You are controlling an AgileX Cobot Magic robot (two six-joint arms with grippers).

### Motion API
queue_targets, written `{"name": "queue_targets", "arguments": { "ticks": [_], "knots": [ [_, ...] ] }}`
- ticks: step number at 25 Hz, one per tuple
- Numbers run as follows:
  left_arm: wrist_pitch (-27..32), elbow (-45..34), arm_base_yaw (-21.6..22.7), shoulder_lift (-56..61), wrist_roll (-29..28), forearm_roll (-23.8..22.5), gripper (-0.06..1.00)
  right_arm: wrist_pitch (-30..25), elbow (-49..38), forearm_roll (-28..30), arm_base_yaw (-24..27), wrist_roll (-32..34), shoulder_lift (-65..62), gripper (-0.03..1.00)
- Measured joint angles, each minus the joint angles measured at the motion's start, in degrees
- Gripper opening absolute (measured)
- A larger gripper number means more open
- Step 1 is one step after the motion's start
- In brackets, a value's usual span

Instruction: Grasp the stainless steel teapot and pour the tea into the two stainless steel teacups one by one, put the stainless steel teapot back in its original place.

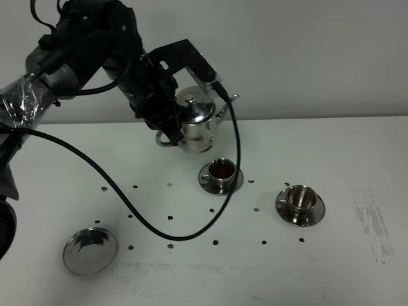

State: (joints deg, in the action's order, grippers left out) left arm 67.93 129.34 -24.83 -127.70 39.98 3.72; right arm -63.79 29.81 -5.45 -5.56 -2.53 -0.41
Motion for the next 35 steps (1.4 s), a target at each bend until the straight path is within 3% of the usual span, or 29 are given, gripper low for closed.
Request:
{"name": "queue_targets", "arguments": {
  "ticks": [5,9,18,27,35],
  "knots": [
    [-0.9,0.0,-6.0,0.2,5.1,0.6,0.24,0.0,0.0,0.0,0.0,0.1,0.0,0.45],
    [-4.6,0.0,-8.1,-1.5,9.7,0.6,0.24,0.0,0.0,0.0,0.0,0.1,0.0,0.45],
    [-7.7,7.0,-8.2,-8.0,19.0,0.2,0.24,0.0,0.0,0.0,0.0,0.1,0.0,0.45],
    [-8.7,8.7,-8.2,-11.4,35.8,-0.4,0.24,0.0,0.0,0.0,0.0,0.1,0.0,0.45],
    [-12.9,8.7,-8.2,-11.7,40.1,-4.6,0.24,0.0,0.0,0.0,0.0,0.1,0.0,0.45]
  ]
}}
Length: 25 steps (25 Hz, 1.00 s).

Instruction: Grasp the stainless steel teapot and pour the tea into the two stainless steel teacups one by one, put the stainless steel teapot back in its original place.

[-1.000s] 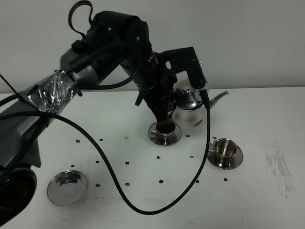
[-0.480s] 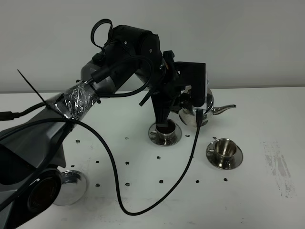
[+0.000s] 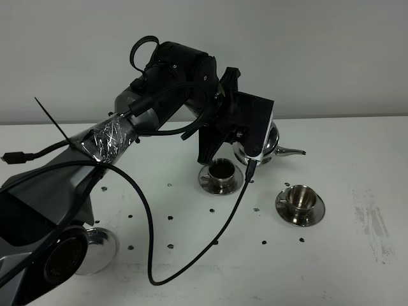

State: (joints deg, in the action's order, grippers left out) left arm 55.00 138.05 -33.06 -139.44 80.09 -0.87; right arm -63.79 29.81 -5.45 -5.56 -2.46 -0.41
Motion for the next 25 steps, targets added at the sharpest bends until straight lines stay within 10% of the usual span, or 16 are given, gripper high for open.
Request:
{"name": "queue_targets", "arguments": {
  "ticks": [25],
  "knots": [
    [-5.1,0.1,-3.2,-2.1,11.9,-8.2,0.24,0.0,0.0,0.0,0.0,0.0,0.0,0.45]
  ]
}}
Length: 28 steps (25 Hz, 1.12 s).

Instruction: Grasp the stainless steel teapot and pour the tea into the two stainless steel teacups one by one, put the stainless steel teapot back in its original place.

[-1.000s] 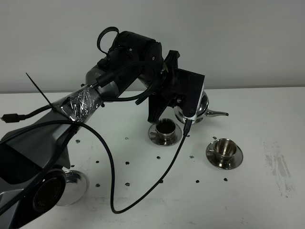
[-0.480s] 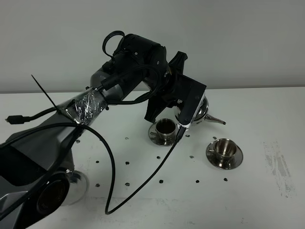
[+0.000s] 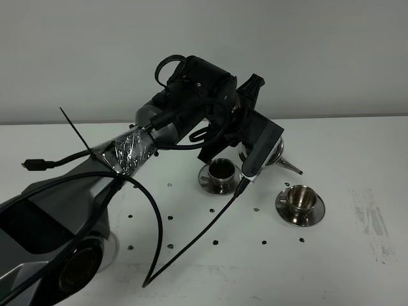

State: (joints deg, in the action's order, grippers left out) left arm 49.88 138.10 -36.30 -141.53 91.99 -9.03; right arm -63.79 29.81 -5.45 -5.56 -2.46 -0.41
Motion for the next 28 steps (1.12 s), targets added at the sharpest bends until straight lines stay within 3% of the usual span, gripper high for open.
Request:
{"name": "queue_targets", "arguments": {
  "ticks": [13,28],
  "knots": [
    [-1.0,0.0,-0.8,-1.1,4.3,-1.6,0.24,0.0,0.0,0.0,0.0,0.0,0.0,0.45],
    [-1.9,0.0,-1.4,-1.1,4.5,-6.0,0.24,0.0,0.0,0.0,0.0,0.0,0.0,0.45]
  ]
}}
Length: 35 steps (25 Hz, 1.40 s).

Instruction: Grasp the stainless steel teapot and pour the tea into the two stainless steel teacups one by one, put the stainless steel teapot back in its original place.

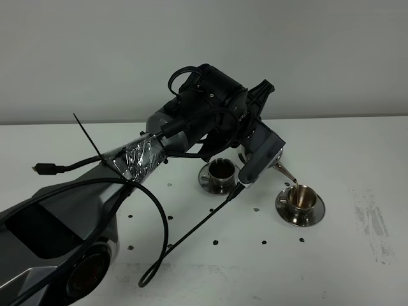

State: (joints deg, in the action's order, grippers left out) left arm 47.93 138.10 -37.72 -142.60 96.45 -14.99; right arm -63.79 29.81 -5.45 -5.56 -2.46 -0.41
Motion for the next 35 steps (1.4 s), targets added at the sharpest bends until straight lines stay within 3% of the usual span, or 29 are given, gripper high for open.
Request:
{"name": "queue_targets", "arguments": {
  "ticks": [35],
  "knots": [
    [-4.5,0.0,-2.0,-1.1,1.9,-5.1,0.24,0.0,0.0,0.9,0.0,0.0,0.0,0.45]
  ]
}}
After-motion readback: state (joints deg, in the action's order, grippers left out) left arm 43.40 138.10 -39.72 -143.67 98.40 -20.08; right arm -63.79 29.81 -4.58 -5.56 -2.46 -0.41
